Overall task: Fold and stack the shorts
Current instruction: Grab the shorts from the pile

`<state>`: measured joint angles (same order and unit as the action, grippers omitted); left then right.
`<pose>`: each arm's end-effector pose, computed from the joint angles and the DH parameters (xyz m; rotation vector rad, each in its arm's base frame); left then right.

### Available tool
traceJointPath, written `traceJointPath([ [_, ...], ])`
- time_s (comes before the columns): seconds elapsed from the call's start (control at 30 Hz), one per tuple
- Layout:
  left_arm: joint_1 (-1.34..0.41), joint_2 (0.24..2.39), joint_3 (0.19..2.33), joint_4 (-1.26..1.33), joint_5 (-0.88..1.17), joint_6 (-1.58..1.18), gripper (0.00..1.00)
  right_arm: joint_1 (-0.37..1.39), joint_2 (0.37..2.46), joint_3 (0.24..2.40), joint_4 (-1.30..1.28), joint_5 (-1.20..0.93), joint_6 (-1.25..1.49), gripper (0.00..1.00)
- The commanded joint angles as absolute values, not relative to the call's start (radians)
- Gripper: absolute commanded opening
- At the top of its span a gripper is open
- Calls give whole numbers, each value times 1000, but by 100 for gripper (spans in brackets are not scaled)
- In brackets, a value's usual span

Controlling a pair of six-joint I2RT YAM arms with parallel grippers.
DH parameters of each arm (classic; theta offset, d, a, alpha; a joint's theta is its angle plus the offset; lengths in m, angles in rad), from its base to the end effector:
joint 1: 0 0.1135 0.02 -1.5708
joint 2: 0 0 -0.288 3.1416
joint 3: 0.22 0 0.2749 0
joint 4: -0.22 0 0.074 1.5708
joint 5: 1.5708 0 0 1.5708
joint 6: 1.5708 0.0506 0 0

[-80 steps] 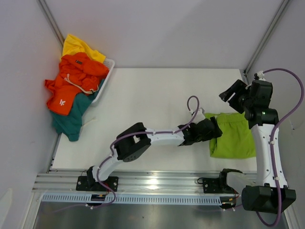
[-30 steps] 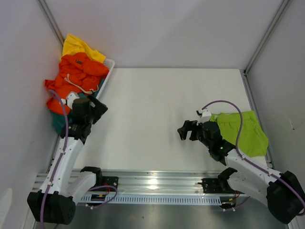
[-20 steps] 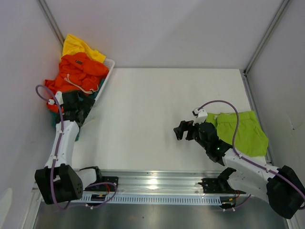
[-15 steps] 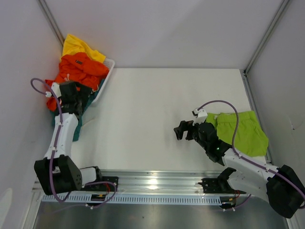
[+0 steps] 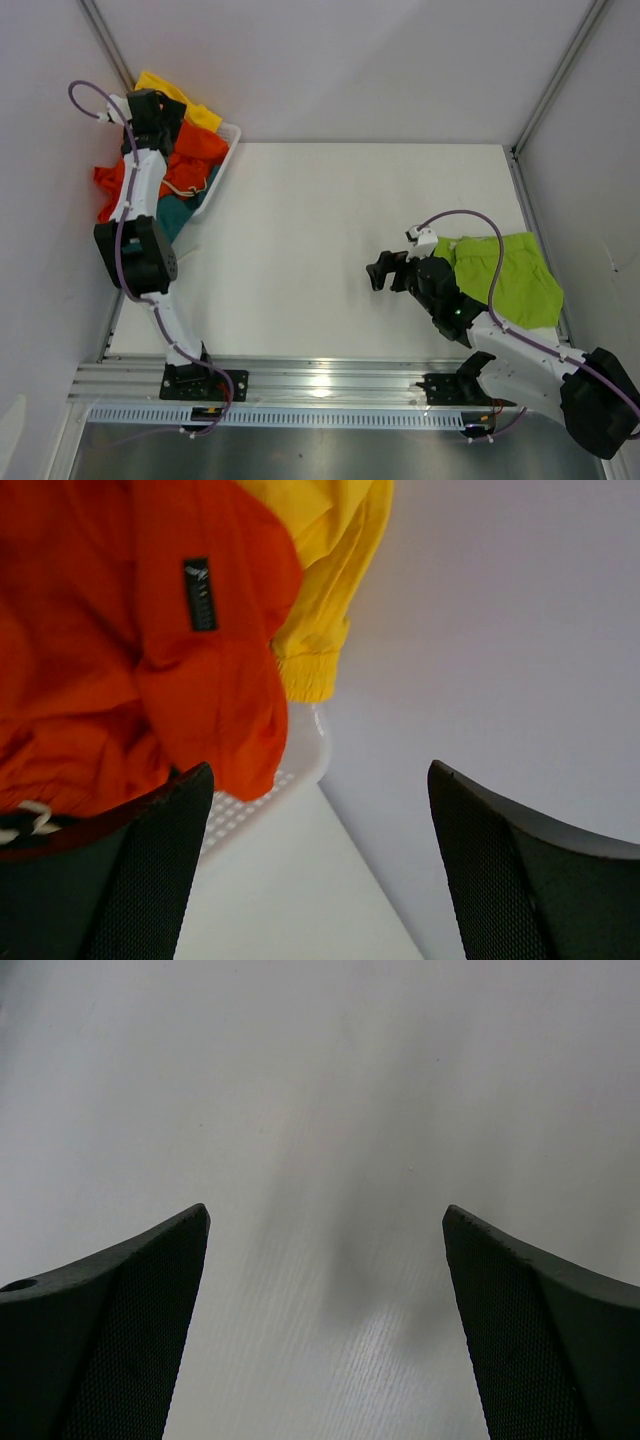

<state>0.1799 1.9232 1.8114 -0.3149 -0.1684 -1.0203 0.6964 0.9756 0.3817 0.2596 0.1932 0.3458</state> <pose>0.4958 0.0988 0.3622 -1.2237 1.5952 -0.3726 0.1836 0.1409 0.2110 -0.2054 1.9221 0.5208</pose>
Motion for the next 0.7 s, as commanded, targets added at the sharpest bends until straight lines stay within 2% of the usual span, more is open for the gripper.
traceJointPath([
  [0.0, 179, 2084, 1997, -337, -161, -1037, 88, 693, 960, 406, 294, 225, 339, 100],
  [0.03, 179, 2124, 2097, -344, -161, -1055, 88, 695, 963, 407, 293, 224, 337, 100],
  [0.2, 184, 2324, 2261, -358, -196, -1133, 85, 683, 965, 407, 288, 221, 347, 99],
  [0.47, 204, 2453, 2293, -8, -124, -1200, 78, 672, 954, 406, 285, 212, 347, 99],
  [0.53, 206, 2502, 2351, -5, -112, -1224, 76, 669, 954, 408, 285, 212, 347, 100],
  [0.67, 204, 2502, 2333, 49, -74, -1284, 71, 663, 956, 408, 284, 209, 347, 100],
])
